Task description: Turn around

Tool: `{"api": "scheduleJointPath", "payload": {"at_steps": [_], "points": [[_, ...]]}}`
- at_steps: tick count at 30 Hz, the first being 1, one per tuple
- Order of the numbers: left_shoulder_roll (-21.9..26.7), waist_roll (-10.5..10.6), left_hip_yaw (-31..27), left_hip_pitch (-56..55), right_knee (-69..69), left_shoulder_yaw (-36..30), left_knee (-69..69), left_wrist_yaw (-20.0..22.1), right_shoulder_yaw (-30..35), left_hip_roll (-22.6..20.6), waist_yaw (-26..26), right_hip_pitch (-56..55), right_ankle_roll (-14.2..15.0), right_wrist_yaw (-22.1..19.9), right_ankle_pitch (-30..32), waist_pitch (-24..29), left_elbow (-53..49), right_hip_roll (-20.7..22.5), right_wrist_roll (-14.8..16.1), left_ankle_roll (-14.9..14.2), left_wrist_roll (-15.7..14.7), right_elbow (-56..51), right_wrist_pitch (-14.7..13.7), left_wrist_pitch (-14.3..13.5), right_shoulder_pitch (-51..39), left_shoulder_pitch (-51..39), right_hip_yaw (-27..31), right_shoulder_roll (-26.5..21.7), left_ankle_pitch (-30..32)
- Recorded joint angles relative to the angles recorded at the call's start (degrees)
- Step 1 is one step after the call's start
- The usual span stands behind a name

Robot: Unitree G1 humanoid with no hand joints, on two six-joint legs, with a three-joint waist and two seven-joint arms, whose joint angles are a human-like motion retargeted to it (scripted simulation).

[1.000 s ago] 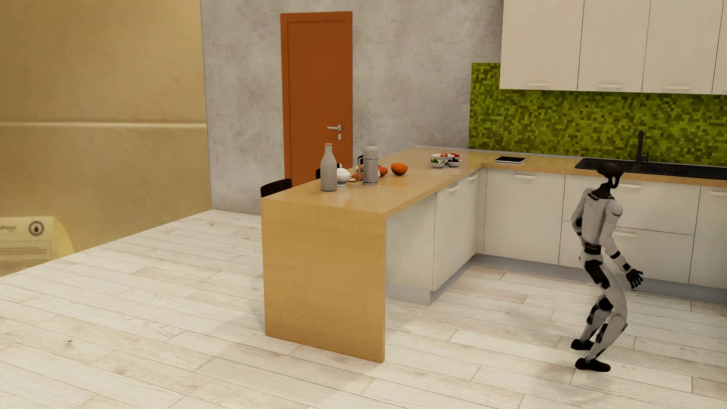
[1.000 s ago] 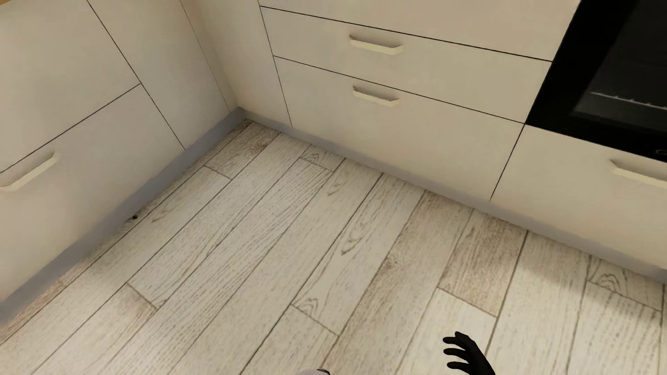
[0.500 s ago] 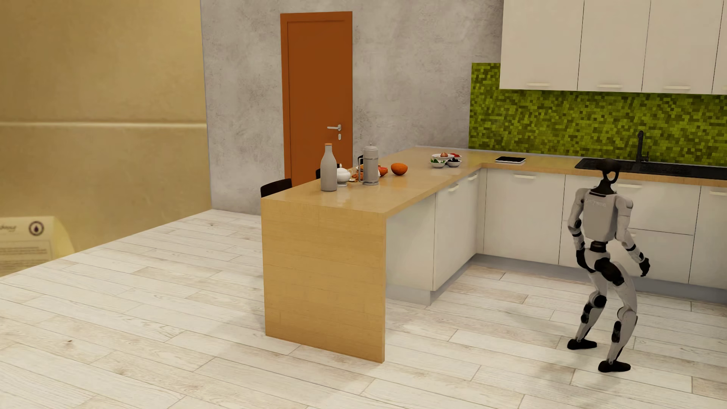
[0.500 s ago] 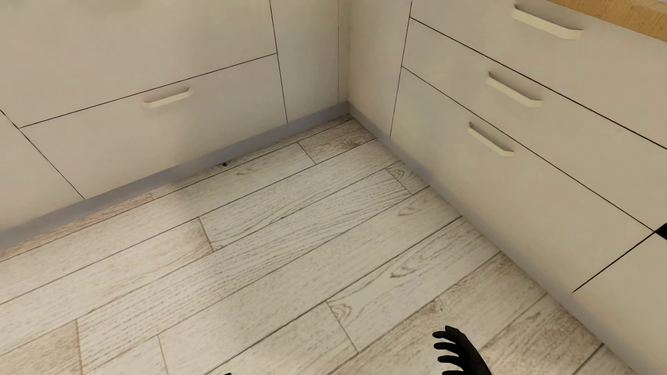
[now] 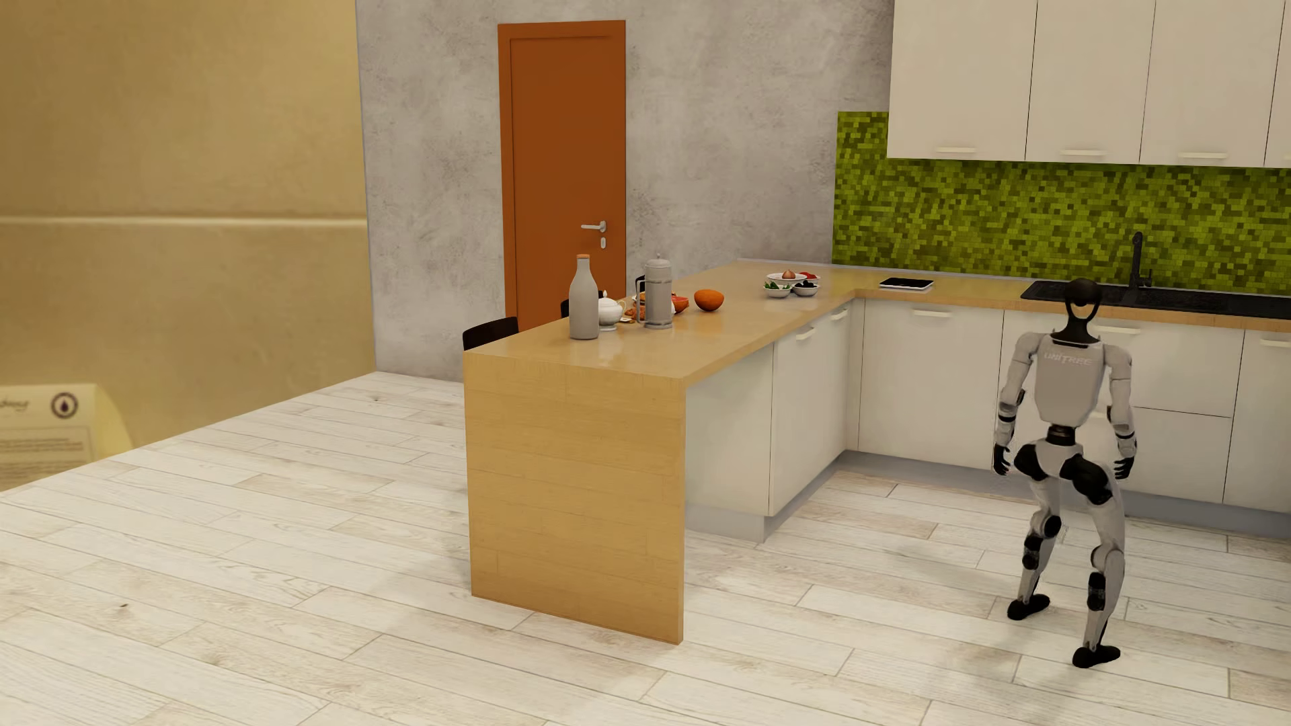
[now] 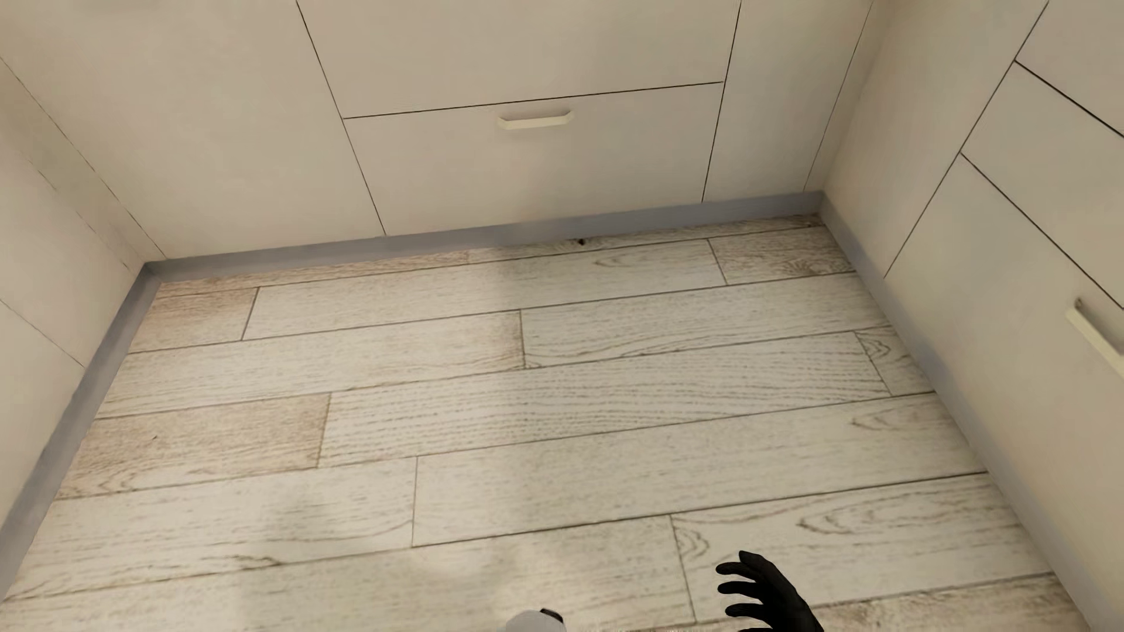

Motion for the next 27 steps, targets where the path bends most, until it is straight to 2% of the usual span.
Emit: {"api": "scheduleJointPath", "payload": {"at_steps": [1,2,3,4,5,6,7,8,9,10,11,12,13,14,15,16,17,18,19,20,21,22,23,24,25,27], "points": [[1.0,-0.1,-0.1,-0.5,2.1,0.0,0.1,-0.2,0.6,0.2,-2.2,-0.5,0.1,-0.7,-1.1,0.3,1.9,-0.2,-0.4,-4.2,0.8,0.0,-0.4,1.2,-1.5,-0.4,0.2,1.5,2.3],[0.8,-0.4,-0.8,-0.4,2.9,-0.2,-1.8,-0.8,1.4,-0.6,-2.4,-0.8,0.3,-1.7,-2.3,0.5,1.7,0.1,-0.6,-2.3,1.0,-0.6,-1.4,2.3,-1.3,-1.5,1.5,2.1,8.3],[-1.3,-1.0,-1.6,-0.7,2.6,0.5,-3.1,-1.1,2.0,-1.6,-1.6,-1.0,0.5,-2.2,-2.3,0.3,0.3,-0.4,-1.0,-2.9,0.7,-0.7,-3.1,2.4,0.7,-1.4,1.4,1.3,9.3],[-1.9,-1.1,-1.7,-0.7,0.9,0.6,-4.0,0.4,1.5,-1.8,-0.3,-0.1,0.5,-2.3,-1.6,0.2,-0.8,-0.9,-1.4,-1.9,0.8,0.4,-4.2,1.9,2.1,-0.9,0.3,0.9,8.1],[-1.2,-0.7,-1.3,-0.8,-1.0,-1.5,-3.3,1.9,0.6,-1.5,0.4,1.7,0.5,-2.0,-1.0,0.8,-1.2,-1.1,-1.5,-0.2,0.7,0.8,-3.7,1.3,1.9,-1.2,-1.2,1.3,4.4],[-0.3,-0.3,-0.7,-1.1,0.7,-0.8,-2.3,1.8,0.3,-0.8,-0.1,1.8,0.4,-1.5,-1.3,1.7,-0.7,-1.0,-1.2,-1.2,0.7,-0.6,-2.6,0.8,0.5,-1.5,-1.2,1.7,3.1],[0.2,0.0,-1.7,-1.6,5.1,-0.5,-2.7,1.2,0.5,-0.8,-1.6,0.0,-0.1,-1.1,-1.0,2.1,0.7,-0.2,-0.6,-2.4,0.6,-1.0,-2.3,-0.1,-0.8,-1.5,0.0,2.2,6.1],[0.8,-1.0,-2.7,-2.1,7.2,-1.6,-4.5,-0.1,2.1,-2.2,-2.1,-1.7,-1.2,-0.7,-1.5,1.5,0.7,0.0,-0.1,-3.2,-0.3,-0.9,-2.4,-0.9,-0.9,0.0,1.9,2.2,9.3],[-0.1,-1.3,-2.1,-3.3,1.9,-1.3,-3.4,-1.8,2.4,-2.3,-1.1,1.1,-0.8,-0.1,-4.1,1.0,0.4,0.3,0.2,-1.2,-1.6,1.6,-3.4,-1.0,-0.3,0.4,2.9,0.4,6.7],[-1.5,-0.2,-0.4,-4.4,1.8,0.1,-0.3,-2.0,-0.1,-1.4,-0.3,2.0,2.3,0.6,-4.3,1.4,0.4,0.0,0.3,4.2,-1.7,3.2,-3.7,-0.7,-0.1,-0.1,1.8,-1.3,2.0],[-1.6,0.5,1.0,-6.0,3.5,0.2,3.1,-2.3,-0.8,-0.1,-1.4,1.9,2.3,0.4,-5.5,1.7,-1.2,-0.2,0.0,6.5,-1.1,3.2,-2.8,-0.1,-0.5,0.0,0.6,-0.8,-1.4],[-0.3,1.6,1.4,-6.9,9.2,-1.1,4.8,-3.5,-0.6,1.2,-3.6,0.3,-0.7,-0.5,-5.7,2.5,0.2,-0.1,-0.4,3.1,-0.4,0.7,-1.2,-0.1,-0.7,-2.5,-0.2,-0.3,0.8],[0.7,2.3,-0.1,-7.1,18.5,-2.6,3.2,-4.4,0.3,1.1,-6.1,-4.1,-3.0,-1.8,-2.3,2.9,1.5,0.2,-1.0,-2.8,0.1,-1.6,0.3,-0.8,-0.8,-4.5,0.1,0.4,8.6],[0.1,0.9,-1.1,-7.1,24.2,-1.5,-0.1,-5.0,1.5,-0.3,-7.5,-9.1,-5.3,-3.1,1.9,2.1,0.2,2.1,-1.9,-2.6,-0.5,-1.3,0.5,-2.7,-0.1,-2.4,3.5,1.6,14.3],[0.7,-1.2,-1.6,-7.2,16.9,-0.9,-1.5,-3.9,-0.3,-2.1,-8.1,-9.7,-7.5,-3.0,-2.3,1.8,0.1,5.0,-3.0,-2.6,-2.3,0.4,0.6,-5.6,0.6,-0.8,5.4,1.9,11.7],[-0.9,-1.9,-1.5,-7.8,11.5,1.4,0.1,-2.3,-1.5,-3.0,-6.9,-8.4,-7.1,-2.4,-3.6,1.7,-0.1,5.7,-3.4,-2.6,-3.8,2.3,0.5,-8.4,2.0,0.3,5.4,-0.4,4.3],[-0.2,-0.2,0.5,-9.4,9.7,-0.1,8.2,-0.9,-2.2,-1.1,-3.9,-6.5,-1.3,-1.6,-2.9,1.1,0.0,5.4,-3.1,0.3,-4.4,4.7,1.1,-10.0,2.6,-0.4,2.8,-3.4,-5.6],[0.4,0.8,3.1,-8.9,10.3,-0.2,17.2,-0.2,-2.9,0.8,-4.5,-5.6,-0.1,-1.6,-3.5,0.7,0.0,4.6,-2.3,1.0,-3.4,4.1,2.4,-10.0,0.7,-1.5,0.6,-2.6,-10.7],[1.1,1.5,4.0,-6.4,11.1,0.0,22.2,-0.1,-1.8,2.7,-6.3,-5.4,-2.4,-2.1,-4.2,-0.5,-0.6,4.4,-1.2,-0.1,-1.6,2.4,2.4,-9.0,-1.0,-1.8,-1.0,-1.1,-13.9],[2.5,2.4,3.7,-2.4,14.0,-2.0,17.7,-0.6,1.2,4.6,-8.6,-6.0,-5.7,-3.0,-6.1,-1.6,0.3,4.2,-0.1,-7.4,0.5,-0.1,0.8,-7.9,-2.2,-2.7,-2.4,-0.6,-11.1],[2.7,1.1,3.5,-2.5,16.1,-0.9,15.6,-2.2,2.0,2.8,-8.8,-7.1,-5.6,-4.3,-6.1,-2.3,0.9,3.6,1.0,0.1,1.5,-0.3,-2.4,-6.5,-1.6,-3.9,-1.5,0.6,-5.1],[1.1,0.1,2.0,-2.8,14.3,0.7,14.5,-3.7,2.3,1.3,-7.5,-6.2,-3.2,-5.3,-5.8,-2.8,-0.7,3.9,2.0,0.2,1.5,-0.6,-5.1,-5.2,0.5,-3.9,-0.1,0.8,-4.0],[0.2,-1.6,1.7,-2.0,11.6,-0.3,11.8,-4.9,0.8,-0.5,-5.1,-4.7,1.2,-5.9,-6.0,-2.4,0.0,2.7,2.7,0.5,0.7,0.0,-5.7,-4.5,0.9,-3.5,0.7,0.9,-2.2],[-0.2,-2.3,0.2,-1.6,9.8,0.2,10.1,-5.5,-0.7,-1.7,-3.7,-3.2,1.9,-6.3,-5.4,-1.3,-0.8,2.9,3.3,0.6,-0.5,-0.2,-4.9,-3.8,0.2,-2.0,1.1,1.5,-0.7],[0.5,-3.1,-1.1,-1.2,10.7,0.3,8.5,-5.0,0.2,-2.8,-3.0,-3.3,0.4,-6.7,-3.6,0.0,0.2,3.1,3.6,0.5,-2.0,-0.8,-4.0,-4.3,-0.9,-1.1,1.8,1.7,0.8],[1.9,-4.8,-3.7,-1.4,10.9,0.2,4.3,-3.0,0.8,-4.9,-2.9,-4.5,-5.4,-6.7,-1.5,1.3,2.5,4.3,2.1,0.2,-4.3,0.2,-3.4,-5.0,-1.0,0.5,3.6,2.7,4.3]]}}
